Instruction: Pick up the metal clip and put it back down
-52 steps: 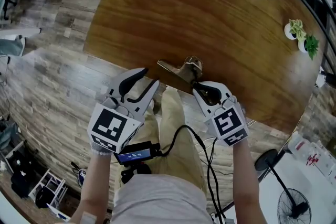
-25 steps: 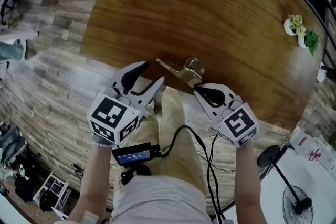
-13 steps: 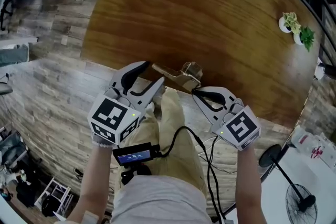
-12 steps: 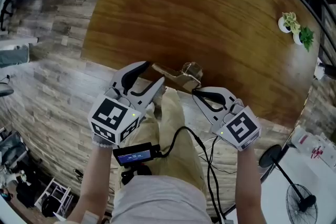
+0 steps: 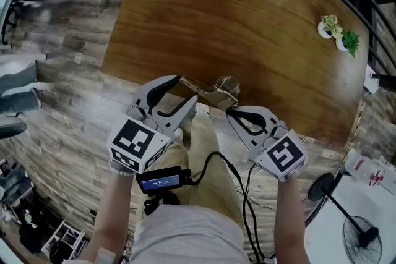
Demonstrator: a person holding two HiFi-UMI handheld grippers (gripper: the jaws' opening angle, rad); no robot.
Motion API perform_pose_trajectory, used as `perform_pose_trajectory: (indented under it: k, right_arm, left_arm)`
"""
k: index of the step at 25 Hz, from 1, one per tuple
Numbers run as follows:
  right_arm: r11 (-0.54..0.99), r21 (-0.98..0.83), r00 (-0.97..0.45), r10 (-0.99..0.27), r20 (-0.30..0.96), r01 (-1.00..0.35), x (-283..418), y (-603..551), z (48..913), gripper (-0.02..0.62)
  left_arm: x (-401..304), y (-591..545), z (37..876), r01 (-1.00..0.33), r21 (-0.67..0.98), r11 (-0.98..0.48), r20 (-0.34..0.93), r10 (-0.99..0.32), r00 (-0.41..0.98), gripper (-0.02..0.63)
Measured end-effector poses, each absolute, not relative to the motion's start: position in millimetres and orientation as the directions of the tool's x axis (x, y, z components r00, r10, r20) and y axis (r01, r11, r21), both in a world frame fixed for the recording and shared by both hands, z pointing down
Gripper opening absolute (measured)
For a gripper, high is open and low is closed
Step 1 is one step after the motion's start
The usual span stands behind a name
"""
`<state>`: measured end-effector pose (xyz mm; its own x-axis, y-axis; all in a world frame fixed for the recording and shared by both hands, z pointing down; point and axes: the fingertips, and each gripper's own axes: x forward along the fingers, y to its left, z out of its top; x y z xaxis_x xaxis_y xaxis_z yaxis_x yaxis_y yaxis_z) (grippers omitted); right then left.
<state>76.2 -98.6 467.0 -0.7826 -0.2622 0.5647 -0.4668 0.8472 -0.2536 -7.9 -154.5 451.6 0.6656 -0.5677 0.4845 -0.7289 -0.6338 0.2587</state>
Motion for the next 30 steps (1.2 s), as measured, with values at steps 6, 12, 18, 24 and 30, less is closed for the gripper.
perform_pose_trajectory:
  k: [6,12,18,24,30]
  right_arm:
    - [0.833,-0.232,-0.777,-0.316,0.545,-0.502,75,-97,441,0.020]
    - [0.816,-0.208,-0.765,-0.371,0.527,-0.539,70,-94,415,0.018]
    - [0.815,-0.182,-0.762,-0.399,0.510,-0.549,64,-86,388,0.018]
    - [0.820,-0.159,-0.760,-0.412,0.503,-0.550,61,-82,366,0.018]
    - [0.829,-0.100,-0.755,-0.443,0.484,-0.551,56,-75,338,0.018]
  left_arm:
    - [-6,-156,420,-0.717,0.181,-0.673,0.454,-0.590,0.668,0.198]
    - [-9,-154,391,-0.724,0.143,-0.675,0.424,-0.619,0.661,0.198]
    - [-14,-148,359,-0.721,0.111,-0.684,0.383,-0.639,0.667,0.198]
    - [-17,-141,331,-0.712,0.077,-0.698,0.355,-0.648,0.674,0.198]
    - [-24,-131,301,-0.714,0.031,-0.700,0.311,-0.672,0.672,0.198]
